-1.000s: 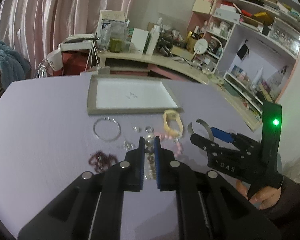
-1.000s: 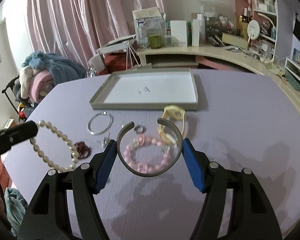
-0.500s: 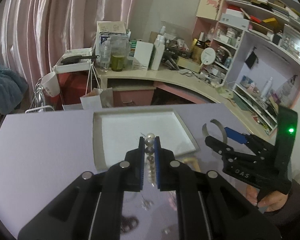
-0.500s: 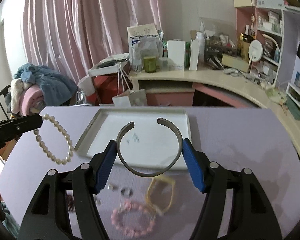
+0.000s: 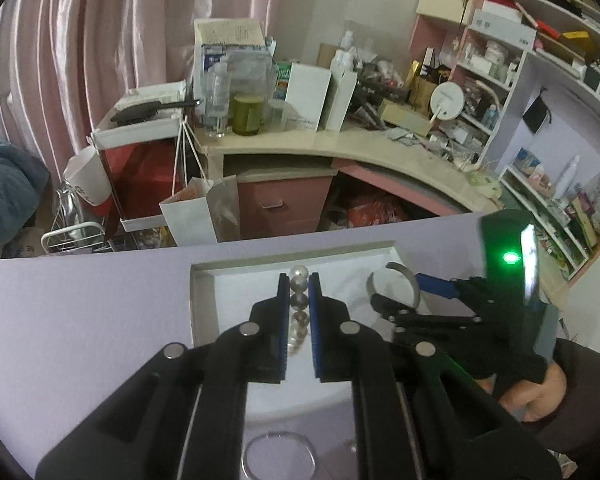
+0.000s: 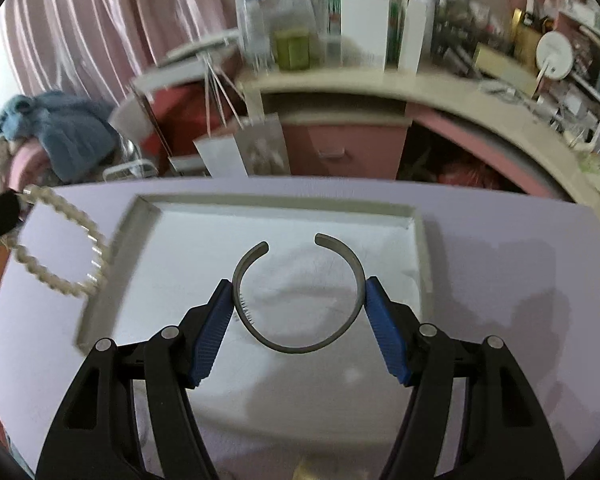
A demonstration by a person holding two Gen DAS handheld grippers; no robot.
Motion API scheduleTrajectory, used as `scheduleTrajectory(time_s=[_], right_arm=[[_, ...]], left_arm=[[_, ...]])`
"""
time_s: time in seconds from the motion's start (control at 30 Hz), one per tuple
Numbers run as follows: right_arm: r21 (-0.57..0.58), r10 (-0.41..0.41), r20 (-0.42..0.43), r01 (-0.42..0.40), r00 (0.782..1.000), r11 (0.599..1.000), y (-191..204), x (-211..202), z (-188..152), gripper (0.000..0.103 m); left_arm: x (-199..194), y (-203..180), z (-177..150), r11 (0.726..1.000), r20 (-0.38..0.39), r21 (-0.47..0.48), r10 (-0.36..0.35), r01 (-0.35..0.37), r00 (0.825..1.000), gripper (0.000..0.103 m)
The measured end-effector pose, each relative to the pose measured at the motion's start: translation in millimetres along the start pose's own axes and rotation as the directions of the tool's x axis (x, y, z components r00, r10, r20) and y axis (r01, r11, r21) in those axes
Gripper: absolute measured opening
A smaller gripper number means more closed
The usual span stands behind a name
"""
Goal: Organize jewelry
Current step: 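Carry the cuff bangle and pearl bracelet into the tray and release both, then move the right gripper to the loose pearl earring and grasp it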
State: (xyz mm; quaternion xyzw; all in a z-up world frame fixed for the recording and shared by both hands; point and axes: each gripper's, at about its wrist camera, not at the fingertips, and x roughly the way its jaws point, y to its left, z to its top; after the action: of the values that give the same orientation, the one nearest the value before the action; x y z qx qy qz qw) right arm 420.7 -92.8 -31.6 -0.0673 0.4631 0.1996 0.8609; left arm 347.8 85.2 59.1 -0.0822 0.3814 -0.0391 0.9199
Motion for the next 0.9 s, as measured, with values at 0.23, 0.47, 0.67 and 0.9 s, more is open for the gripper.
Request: scheduleTrajectory(time_s=[0.23, 0.47, 0.67, 0.9], right_arm=[[0.014, 0.002, -0.084, -0.001, 0.996, 1.0, -6, 37, 15, 0.069], [0.054, 0.033, -0.025, -0.032, 0.999, 0.998, -24, 13, 11, 0.078], [0.096, 0.023, 0.012, -0.024, 1.0, 0.995, -39, -7, -1, 0.078], [0.101, -0.03, 0.086, 0.021, 0.996, 0.995, -45, -49, -30, 0.078]], left_arm=[[41, 14, 1, 1.0, -0.053, -0.003, 0.003, -0.003, 0.999, 0.009], [61, 15, -2, 1.0, -0.079, -0.007, -0.013, 0.012, 0.997, 0.009], [76, 16, 2, 0.999, -0.101, -0.015, 0.027, -0.029, 0.994, 0.018], [44, 27, -10, 0.996, -0.062, -0.061, 0.059, -0.063, 0.996, 0.039]])
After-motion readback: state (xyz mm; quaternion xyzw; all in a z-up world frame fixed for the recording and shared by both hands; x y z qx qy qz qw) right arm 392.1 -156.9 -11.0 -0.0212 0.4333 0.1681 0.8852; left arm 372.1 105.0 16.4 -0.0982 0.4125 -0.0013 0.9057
